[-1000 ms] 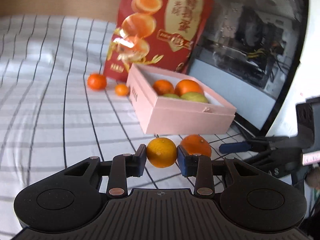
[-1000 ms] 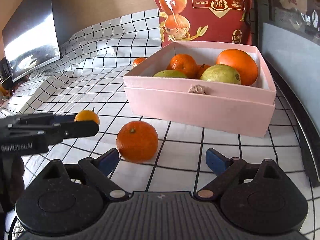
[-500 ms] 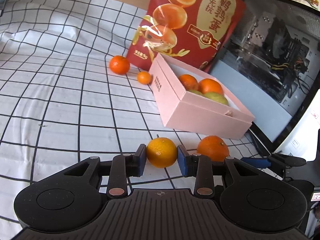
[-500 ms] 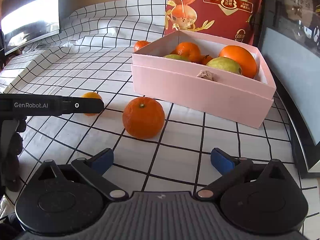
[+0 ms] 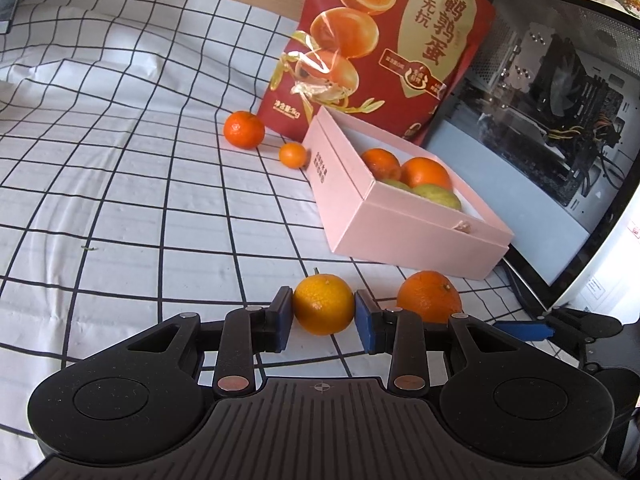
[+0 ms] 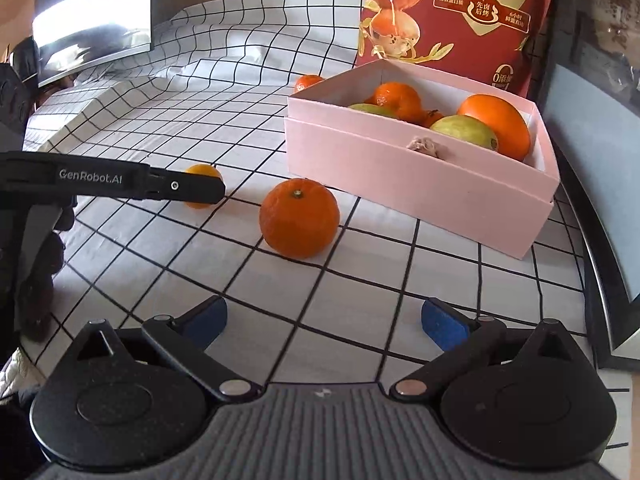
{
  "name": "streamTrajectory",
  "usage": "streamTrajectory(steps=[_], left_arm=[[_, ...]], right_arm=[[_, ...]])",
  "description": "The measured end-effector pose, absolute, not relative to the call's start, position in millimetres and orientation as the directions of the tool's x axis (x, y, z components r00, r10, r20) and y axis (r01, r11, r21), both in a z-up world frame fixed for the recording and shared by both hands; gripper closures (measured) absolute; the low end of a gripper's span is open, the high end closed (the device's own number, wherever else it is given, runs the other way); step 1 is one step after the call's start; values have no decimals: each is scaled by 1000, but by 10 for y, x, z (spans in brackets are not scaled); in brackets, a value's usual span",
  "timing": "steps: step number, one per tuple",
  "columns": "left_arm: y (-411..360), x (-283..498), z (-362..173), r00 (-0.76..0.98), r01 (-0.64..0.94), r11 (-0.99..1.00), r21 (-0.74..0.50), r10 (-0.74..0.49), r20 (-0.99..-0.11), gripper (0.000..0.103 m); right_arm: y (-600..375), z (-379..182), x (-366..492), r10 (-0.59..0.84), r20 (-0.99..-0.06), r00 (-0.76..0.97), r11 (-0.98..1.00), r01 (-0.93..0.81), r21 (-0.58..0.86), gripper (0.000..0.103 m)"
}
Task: Organize fruits
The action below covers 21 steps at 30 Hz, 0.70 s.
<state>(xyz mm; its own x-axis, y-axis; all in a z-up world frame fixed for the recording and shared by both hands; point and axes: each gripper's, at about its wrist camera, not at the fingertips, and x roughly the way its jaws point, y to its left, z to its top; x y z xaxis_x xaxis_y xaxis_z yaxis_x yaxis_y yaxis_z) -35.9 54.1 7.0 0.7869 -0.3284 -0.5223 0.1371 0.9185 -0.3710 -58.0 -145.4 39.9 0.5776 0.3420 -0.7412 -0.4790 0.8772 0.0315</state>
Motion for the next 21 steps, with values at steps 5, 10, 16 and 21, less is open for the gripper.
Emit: streamTrajectory(steps=[5,10,16,21], left_arm=[[534,-356,67,789,130,918,-374,-324,-522,65],[528,-359,72,790,130,924,-360,-316,-525,65],[326,-494,111,797,154,964,-215,-250,-550,65],[303,-530,108,799,146,972,-186,-227,-557,65]], right_arm=[[-1590,414,-547,292,-752,591,905,-425,18,0],[-1614,406,-528,301,-746,594,910,-413,39,1],[-1315,406,-402,328,-742,585,887,-462,28,5],[-1157,414,-243,331,-737,589,880,-476,15,15]])
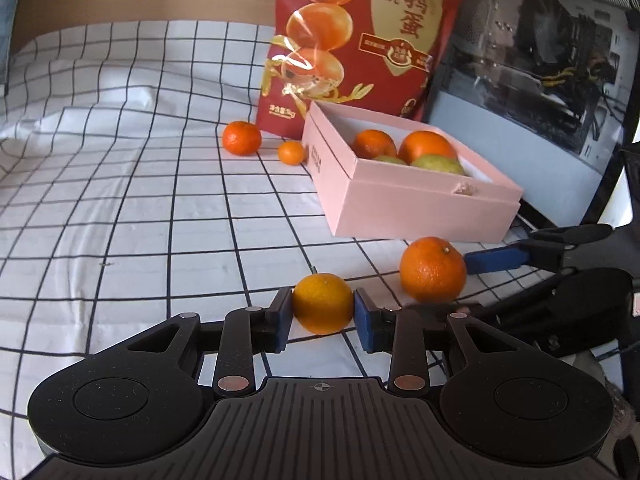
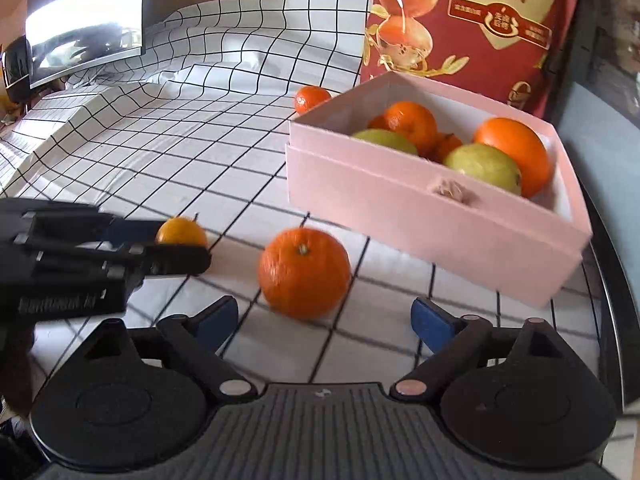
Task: Organize fruits
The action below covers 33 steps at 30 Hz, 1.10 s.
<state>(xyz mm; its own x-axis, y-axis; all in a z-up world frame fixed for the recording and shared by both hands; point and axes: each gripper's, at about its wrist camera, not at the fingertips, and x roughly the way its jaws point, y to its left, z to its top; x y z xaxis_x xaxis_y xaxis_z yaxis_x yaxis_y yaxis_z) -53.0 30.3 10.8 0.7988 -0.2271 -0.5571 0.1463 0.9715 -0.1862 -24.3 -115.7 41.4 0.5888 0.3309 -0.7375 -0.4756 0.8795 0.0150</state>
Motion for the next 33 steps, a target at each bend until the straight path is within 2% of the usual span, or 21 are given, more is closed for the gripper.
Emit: streamTrajectory(steps=[7,9,12,29,33], left_arm=[[313,-532,102,801,145,970,-198,-232,-552,65],[317,-533,103,801,144,969,-202,-234,-551,65],[320,-534,101,802,144,969,-201,-234,-550,65],[238,-536,105,804,150,978,-147,-207,-557,66],[221,-528,109,800,165,978,-128,-209,-563,62]], right_arm=[[-1161,452,-141,355,-738,574,881,-469,60,35],[-1170,473,-136,369,-737,567,878,-472,76,46],[-1178,527,-181,383,-731,564,872,-483,84,55],[-1736,624,-605,314,-729,608,913,-403,57,56],[-1728,568,-676,308,-728,612,910,-412,40,56]])
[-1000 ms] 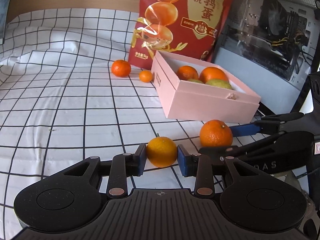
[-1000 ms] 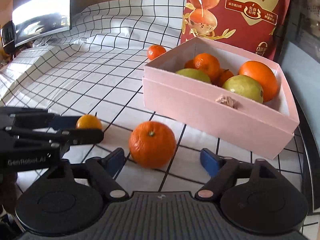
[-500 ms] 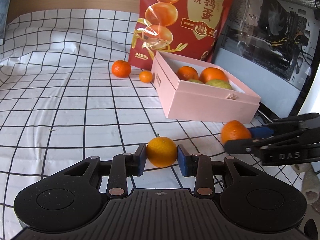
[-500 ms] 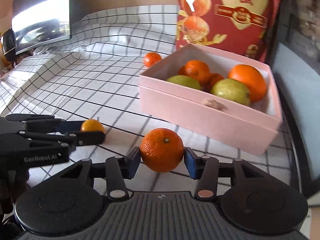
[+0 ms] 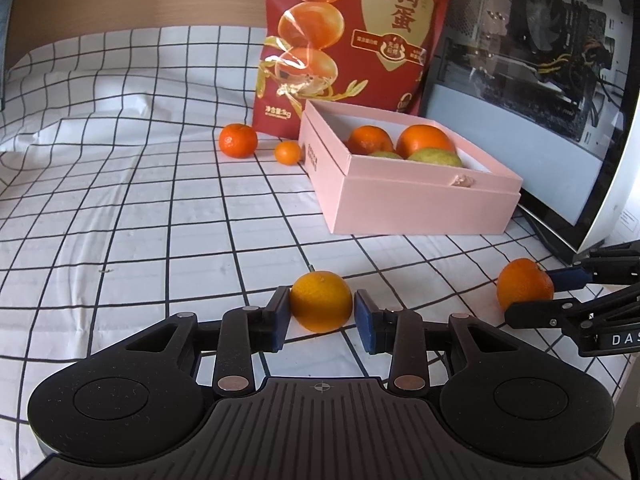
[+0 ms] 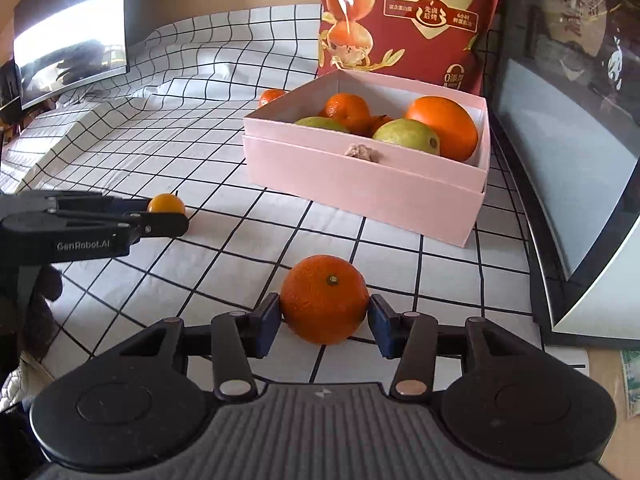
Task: Organize fruits
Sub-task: 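Lift the mandarin with the right tool while the left tool holds its mandarin, then lower the mandarin into the pink box and open the left tool while the right tool holds its mandarin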
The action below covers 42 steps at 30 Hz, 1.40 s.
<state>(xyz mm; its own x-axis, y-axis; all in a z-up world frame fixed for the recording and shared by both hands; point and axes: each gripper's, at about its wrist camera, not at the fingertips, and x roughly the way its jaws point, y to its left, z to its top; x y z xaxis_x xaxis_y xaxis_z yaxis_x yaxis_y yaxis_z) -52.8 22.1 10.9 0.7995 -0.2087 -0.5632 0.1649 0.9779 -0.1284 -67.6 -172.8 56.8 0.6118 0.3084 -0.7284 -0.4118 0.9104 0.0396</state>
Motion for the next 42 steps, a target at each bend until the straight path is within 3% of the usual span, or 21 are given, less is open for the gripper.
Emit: streamTrajectory(steps=[8,20,26,30,35,38,42], left_arm=[[226,-511,123,770,229,960,-158,-278,-573,54],[326,-489,240,722,249,932,-264,-361,-591,54],[274,-349,211,725,223,945,-239,-324,-608,54],[284,-251,179,722,212,946,-246,-321,-612,62],[308,-230,170,731,206,946,-251,-319,-603,65],[321,-223,166,721,223,933,-282,-353,-596,66],[282,-126,237,710,246,916,-316,-393,-584,66]], right_arm=[[-1689,575,-673,315,-726,611,905,-424,35,51],[-1723,501,-652,310,-728,611,914,-403,51,42],[-1724,492,-638,305,-728,614,917,-396,50,41],[-1715,487,-644,301,-727,617,917,-397,43,41],[-1704,479,-644,305,-722,621,915,-402,40,42],[-1687,502,-659,322,-717,618,906,-420,45,56],[-1667,571,-641,331,-710,621,902,-430,45,56]])
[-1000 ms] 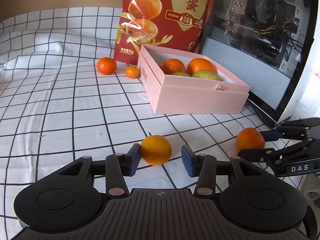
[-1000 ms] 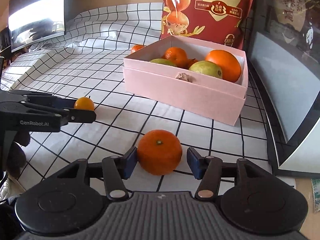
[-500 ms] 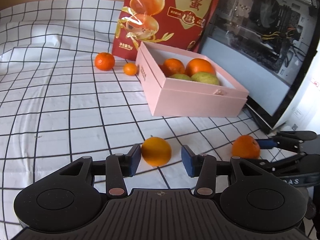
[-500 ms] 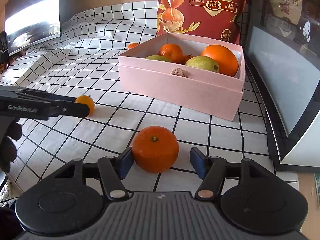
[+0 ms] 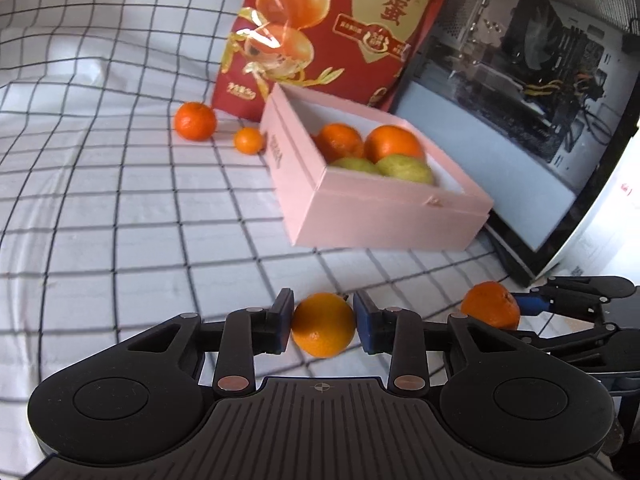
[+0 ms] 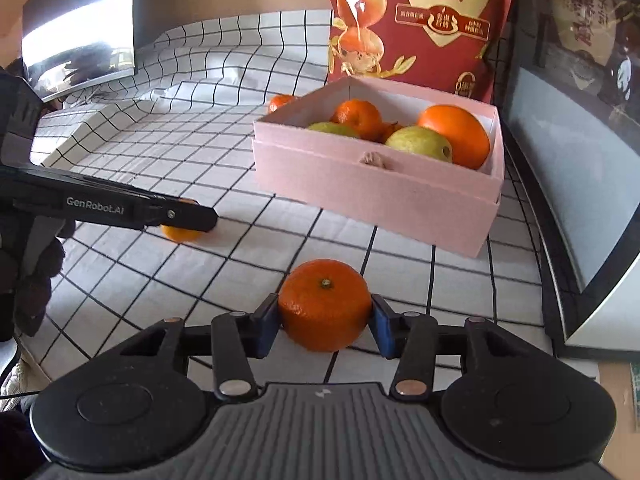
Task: Organize fruits
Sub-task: 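Lower the mandarin into the pink box and open the left tool while the right tool holds its mandarin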
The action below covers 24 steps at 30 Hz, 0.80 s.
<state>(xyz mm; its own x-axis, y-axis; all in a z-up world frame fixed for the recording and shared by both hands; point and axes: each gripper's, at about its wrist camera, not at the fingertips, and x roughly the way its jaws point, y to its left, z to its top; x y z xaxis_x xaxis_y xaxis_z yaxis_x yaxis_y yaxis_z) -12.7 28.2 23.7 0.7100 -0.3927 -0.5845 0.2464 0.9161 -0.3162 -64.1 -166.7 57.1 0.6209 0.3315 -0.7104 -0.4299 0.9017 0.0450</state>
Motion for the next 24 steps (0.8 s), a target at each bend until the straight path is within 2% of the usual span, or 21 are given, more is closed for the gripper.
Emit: streamTrajectory(steps=[3,7,11,15,18,19,21,24], left_arm=[[270,30,439,712,270,892,-363,-438,-549,66],[201,342,876,740,325,839,-437,-513,-435,66],[47,677,1101,771,364,815,-451,-535,-345,66],[-95,971,901,739,352,794,-495,-561,-374,66],[-30,1118,736,712,349,761,-546,-594,-373,66],[46,1129,709,715,337,757,-560,-592,-371,66],[253,1105,693,743,305,765,-568,-564,-361,66],[684,972,689,807,255,786,-563,-494,-324,66]], right_arm=[[-1689,707,-580,329,-696,638,910,-410,54,56],[-1722,1113,-397,322,-642,695,928,-367,69,56],[-1696,1602,-36,244,-587,772,957,-289,17,56],[-1677,1973,401,140,-556,819,982,-187,-28,56],[-1646,2097,787,129,-566,814,984,-176,-27,56],[-1640,2101,898,129,-573,809,984,-176,-26,54],[-1579,2081,1071,85,-578,811,987,-150,-65,32],[-1517,2038,1185,52,-576,816,986,-135,-103,29]])
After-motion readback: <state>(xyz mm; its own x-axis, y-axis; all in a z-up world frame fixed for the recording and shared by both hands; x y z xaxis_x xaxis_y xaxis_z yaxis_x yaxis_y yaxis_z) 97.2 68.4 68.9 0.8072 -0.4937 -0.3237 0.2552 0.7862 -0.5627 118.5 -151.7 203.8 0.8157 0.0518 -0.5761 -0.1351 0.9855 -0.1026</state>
